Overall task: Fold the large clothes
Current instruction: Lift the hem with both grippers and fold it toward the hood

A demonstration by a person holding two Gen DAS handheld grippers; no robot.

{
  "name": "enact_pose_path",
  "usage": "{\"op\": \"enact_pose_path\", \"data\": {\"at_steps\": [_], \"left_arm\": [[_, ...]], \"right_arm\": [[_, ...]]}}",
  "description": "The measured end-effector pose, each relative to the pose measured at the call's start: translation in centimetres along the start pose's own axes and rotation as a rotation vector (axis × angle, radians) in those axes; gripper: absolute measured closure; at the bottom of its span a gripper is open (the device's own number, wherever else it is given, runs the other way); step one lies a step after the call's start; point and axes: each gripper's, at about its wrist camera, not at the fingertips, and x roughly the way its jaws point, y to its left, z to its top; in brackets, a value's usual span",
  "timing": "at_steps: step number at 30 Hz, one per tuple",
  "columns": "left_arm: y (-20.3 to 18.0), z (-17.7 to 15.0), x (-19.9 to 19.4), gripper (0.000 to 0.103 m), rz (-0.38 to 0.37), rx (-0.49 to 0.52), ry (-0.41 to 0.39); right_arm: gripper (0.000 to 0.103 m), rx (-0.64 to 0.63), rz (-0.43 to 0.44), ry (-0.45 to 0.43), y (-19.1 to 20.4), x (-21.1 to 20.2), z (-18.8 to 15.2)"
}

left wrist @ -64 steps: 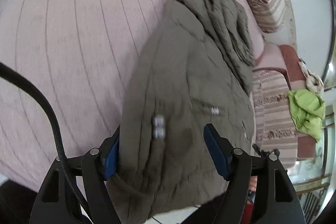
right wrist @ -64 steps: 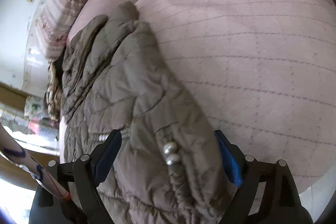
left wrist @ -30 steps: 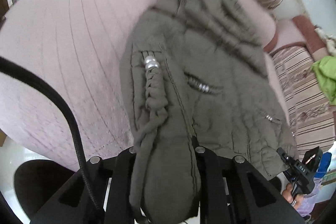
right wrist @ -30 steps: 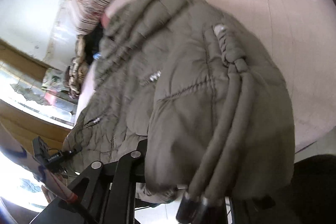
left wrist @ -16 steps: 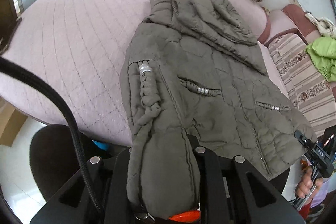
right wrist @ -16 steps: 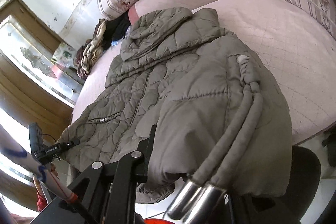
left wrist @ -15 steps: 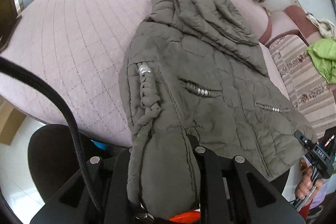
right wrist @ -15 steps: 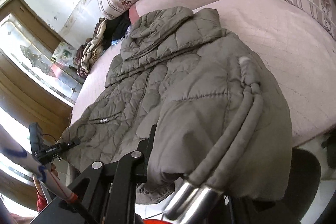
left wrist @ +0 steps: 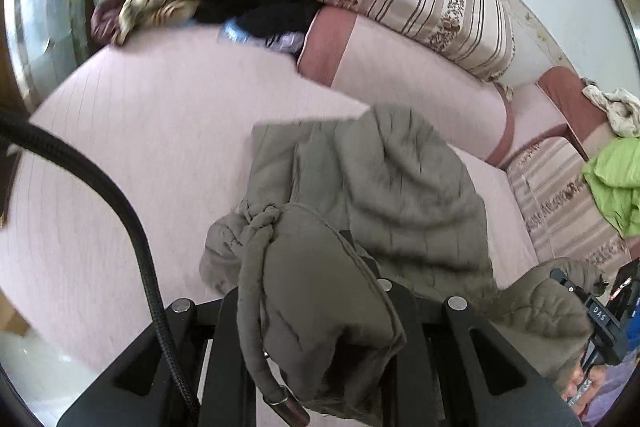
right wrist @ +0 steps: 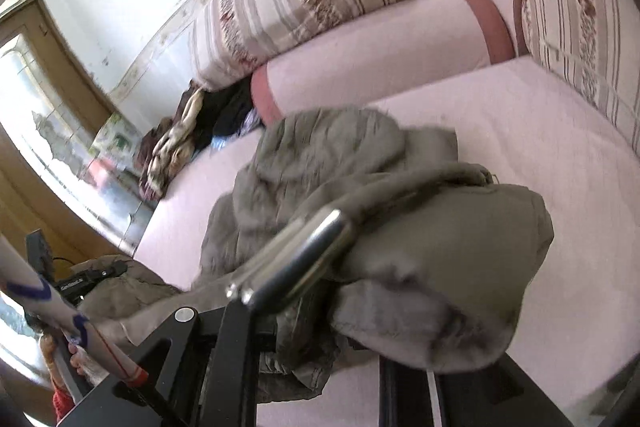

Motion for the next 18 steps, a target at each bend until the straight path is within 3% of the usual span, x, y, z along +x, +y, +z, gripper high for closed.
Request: {"op": "enact_pose_path", "data": {"at_steps": [5,10,18], "left_arm": [[-1.0,6.2,4.9,0.084,0.032,-0.022,0.053],[-1.0,10.8,11.5,0.084,0.125,-0.044,0.109],[-1.4,14.8,21.6,0.083,0.289,-0.012,0.170]], "right_arm": [[0.084,0.060,-0.014,0.017,-0.6,5.0,5.7],[0.083,0.135,-0.045,0.067,-2.0,11.4,10.3],[0.080,0.153,-0.185,0.127,-4.2,20.9,13.9]]}}
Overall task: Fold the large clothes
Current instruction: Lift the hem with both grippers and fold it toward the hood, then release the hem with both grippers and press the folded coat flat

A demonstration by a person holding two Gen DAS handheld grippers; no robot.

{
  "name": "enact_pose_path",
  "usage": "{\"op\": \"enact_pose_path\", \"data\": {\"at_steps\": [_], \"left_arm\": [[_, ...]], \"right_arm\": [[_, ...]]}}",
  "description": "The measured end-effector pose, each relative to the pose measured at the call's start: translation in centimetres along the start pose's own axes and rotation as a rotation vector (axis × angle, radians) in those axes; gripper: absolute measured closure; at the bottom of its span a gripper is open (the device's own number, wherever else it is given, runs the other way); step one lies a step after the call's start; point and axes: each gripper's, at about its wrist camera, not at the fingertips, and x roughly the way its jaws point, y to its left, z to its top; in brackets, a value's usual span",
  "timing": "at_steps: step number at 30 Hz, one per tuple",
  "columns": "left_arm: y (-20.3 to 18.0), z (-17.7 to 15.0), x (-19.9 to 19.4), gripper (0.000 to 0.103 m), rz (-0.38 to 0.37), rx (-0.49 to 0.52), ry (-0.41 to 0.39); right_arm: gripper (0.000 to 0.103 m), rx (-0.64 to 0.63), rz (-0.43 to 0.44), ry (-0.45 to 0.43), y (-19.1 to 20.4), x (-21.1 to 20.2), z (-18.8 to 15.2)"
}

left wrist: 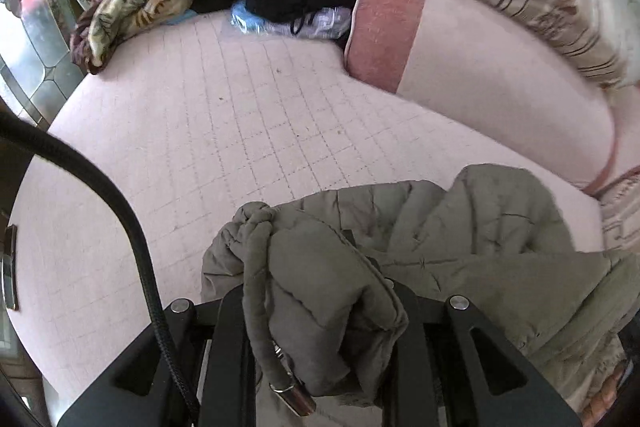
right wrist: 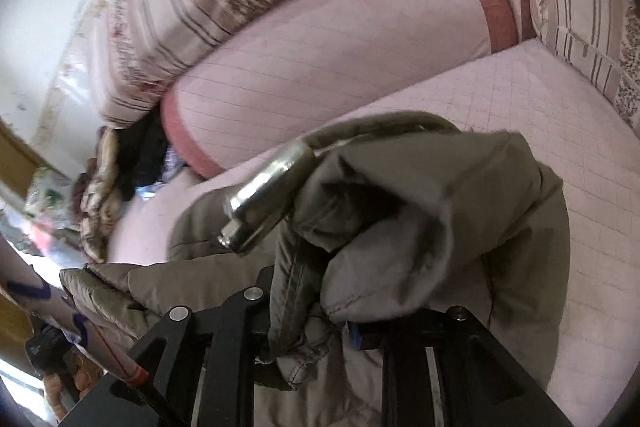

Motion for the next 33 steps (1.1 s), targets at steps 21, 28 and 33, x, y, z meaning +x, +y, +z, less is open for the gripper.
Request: {"op": "enact_pose_path", "data": {"at_steps": [21,28,33], "left_arm": [[3.6,0.6,-1.6,0.053,-0.323,-0.120,-0.020],[6.5,-1.3,-7.1,0.035,-0.593,-0.209,-0.022],[7.2,-2.5,-10.1,0.034,-0.575,-0.180,-0.087]], "right_arm": [[0.040,0.059,0.076,-0.050,-0.8,-0.3,-0.1],[0.020,-0.026,-0.020,-0.193,1.7,-6.0,-1.6],[0.020,-0.157,-0.067,-0.252,6.4,-7.8,-3.8]]}}
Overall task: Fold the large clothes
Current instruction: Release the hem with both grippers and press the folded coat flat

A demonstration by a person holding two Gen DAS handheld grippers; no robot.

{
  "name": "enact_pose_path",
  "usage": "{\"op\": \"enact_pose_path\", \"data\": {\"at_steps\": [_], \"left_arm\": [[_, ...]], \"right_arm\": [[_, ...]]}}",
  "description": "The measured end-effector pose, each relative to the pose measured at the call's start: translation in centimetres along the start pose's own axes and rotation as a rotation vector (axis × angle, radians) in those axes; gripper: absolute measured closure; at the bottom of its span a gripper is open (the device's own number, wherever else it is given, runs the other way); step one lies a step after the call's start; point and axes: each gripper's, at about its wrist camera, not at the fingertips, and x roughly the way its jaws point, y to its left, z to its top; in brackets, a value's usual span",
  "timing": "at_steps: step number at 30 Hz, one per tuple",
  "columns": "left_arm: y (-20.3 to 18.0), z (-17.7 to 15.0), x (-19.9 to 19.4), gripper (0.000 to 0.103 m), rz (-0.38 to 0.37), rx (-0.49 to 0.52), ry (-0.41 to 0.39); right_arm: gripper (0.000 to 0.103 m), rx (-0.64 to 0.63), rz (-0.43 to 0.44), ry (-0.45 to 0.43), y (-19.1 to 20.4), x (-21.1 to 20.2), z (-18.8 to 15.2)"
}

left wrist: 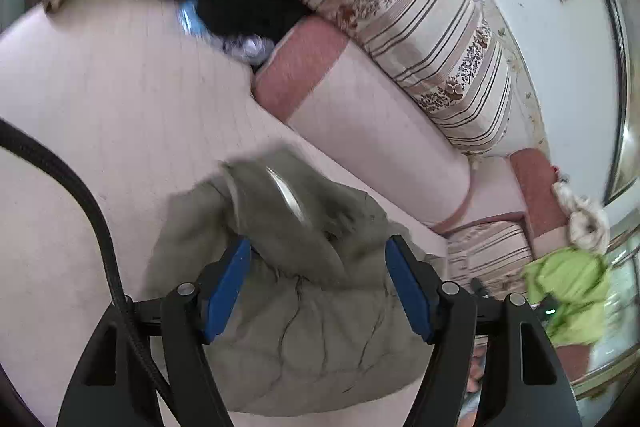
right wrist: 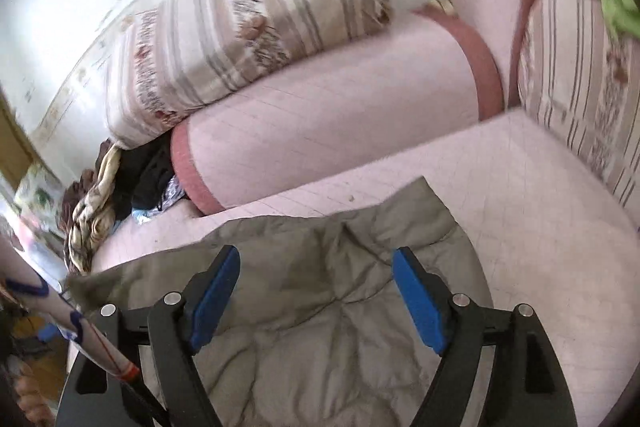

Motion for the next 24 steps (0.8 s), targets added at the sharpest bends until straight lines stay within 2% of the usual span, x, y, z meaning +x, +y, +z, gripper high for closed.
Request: {"op": "enact_pose_path", "data": {"at_steps": [3,6,9,10,13,15,18,21,24], "left_arm": [[-0.4,-1.7,-1.7,0.034,0.070,0.062,-0.048],[0.4,-4.6,-2.7,0.032,0.176,0.105,-0.119],[1.9,-8.2,-2.2,0.032,0.316,0.131,-0.172],[2.4,-9.5,-1.4,0.032,0.364,0.144,-0.174],[3.6,-11.5,0.6,0.032,0.431,0.181,-0.137],[4.2,-12.0,1.8,0.032,0.452,0.208,-0.107],[5.0,-11.9,3.0,0.032,0.474,0.232,-0.102],[6.3,-11.4,3.8,0.031,0.465,0.217,-0.094],[7.4,-11.0,4.3,0.031,0.435,0.199,-0.082]], "right_arm": [[0.022,-0.076,0.048,0.019,3.3,0.2,-1.6],[0.024,-0.171,0.087,0.072,6.8,1.7,-3.8],[0.028,-0.280,0.061,0.114,10.7,4.9,-6.3],[0.032,-0.302,0.051,0.132,11.9,6.5,-6.9],[0.037,-0.338,-0.005,0.157,13.8,10.6,-7.6],[0.038,-0.340,-0.052,0.151,14.2,13.1,-7.4],[0.037,-0.298,-0.118,0.169,13.1,17.1,-6.3],[0.031,-0.261,-0.187,0.162,11.6,20.0,-5.2],[0.026,-0.241,-0.197,0.166,11.2,21.6,-4.7]]}}
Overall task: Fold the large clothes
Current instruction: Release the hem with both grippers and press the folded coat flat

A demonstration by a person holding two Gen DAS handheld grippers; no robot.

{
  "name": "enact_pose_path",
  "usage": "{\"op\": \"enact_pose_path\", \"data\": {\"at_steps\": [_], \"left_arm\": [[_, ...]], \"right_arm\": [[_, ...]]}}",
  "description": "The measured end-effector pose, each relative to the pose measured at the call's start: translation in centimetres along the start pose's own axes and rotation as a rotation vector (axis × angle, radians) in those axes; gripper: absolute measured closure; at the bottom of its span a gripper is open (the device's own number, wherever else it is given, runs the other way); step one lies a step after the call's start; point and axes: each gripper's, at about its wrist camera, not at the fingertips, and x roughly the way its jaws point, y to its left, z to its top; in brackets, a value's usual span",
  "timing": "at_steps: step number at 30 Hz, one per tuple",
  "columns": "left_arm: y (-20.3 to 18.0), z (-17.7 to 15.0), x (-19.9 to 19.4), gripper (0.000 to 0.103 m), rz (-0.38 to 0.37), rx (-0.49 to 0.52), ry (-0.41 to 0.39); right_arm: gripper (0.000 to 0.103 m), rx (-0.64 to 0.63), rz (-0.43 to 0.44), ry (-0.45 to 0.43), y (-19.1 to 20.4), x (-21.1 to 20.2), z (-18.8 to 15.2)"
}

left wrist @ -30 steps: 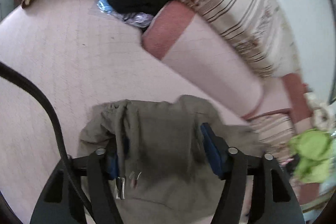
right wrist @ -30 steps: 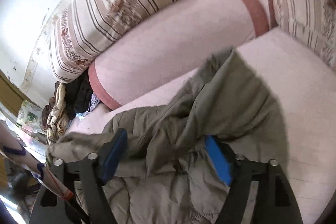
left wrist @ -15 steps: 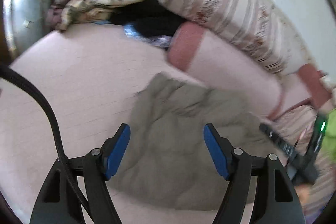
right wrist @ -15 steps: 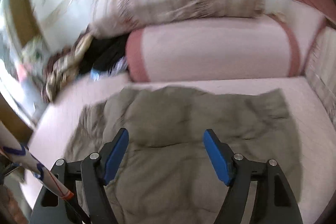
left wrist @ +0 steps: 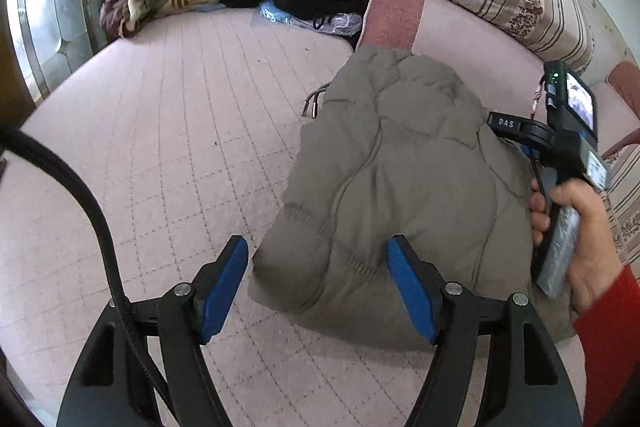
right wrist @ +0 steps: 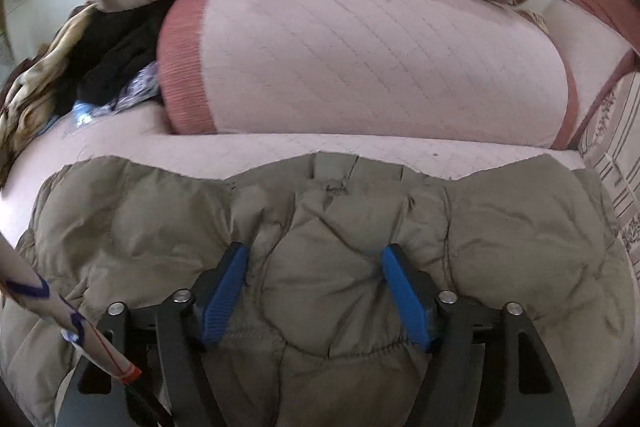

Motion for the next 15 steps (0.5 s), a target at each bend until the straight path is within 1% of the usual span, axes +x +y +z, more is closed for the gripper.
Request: {"op": "enact_pose_path", "data": {"at_steps": [1,4,6,7,8,9,10,13,14,15], "left_arm": [[0.0,0.0,0.0,0.031,-0.004,-0.002,-0.003],[-0.2,-0.2,-0.2,0.031,0.006,0.002,-0.020],[-0.5,-0.5,-0.5,0.031,0.028,0.022,-0.035],[-0.8,-0.7,-0.7,0.031,0.042,0.039,-0.045],[-0.9,-0.9,-1.0,0.031,0.049,0.048,-0.053],[-1.0,-0.9,-1.3,0.031,0.053,0.052,-0.061],[-1.0,-1.0,-1.7,0.031,0.052,0.052,-0.073],[-0.7,-1.0,-2.2,0.031,0.043,0.039,-0.085],[-0.7,-1.0,-2.1,0.031,0.044,0.035,-0.083],[-0.5,-1.0,-1.9,0.031,0.045,0.029,-0.074]], "right_arm": [[0.024,-0.008,-0.006,0.001,0.2,0.2,0.1],[0.023,-0.033,-0.024,0.004,0.8,-0.1,0.4],[0.023,-0.024,-0.012,-0.005,0.4,-1.8,0.9],[0.023,-0.006,0.014,-0.032,-0.4,-3.5,0.9],[0.023,0.002,0.027,-0.046,-0.7,-4.3,1.0],[0.023,0.003,0.043,-0.064,-1.7,-5.7,0.8],[0.023,-0.005,0.040,-0.074,-2.8,-6.9,0.6],[0.024,-0.007,-0.007,-0.067,-5.9,-8.0,-0.4],[0.025,0.006,-0.047,-0.046,-7.7,-7.5,-0.9],[0.028,0.029,-0.078,-0.027,-9.1,-6.9,-1.3]]}}
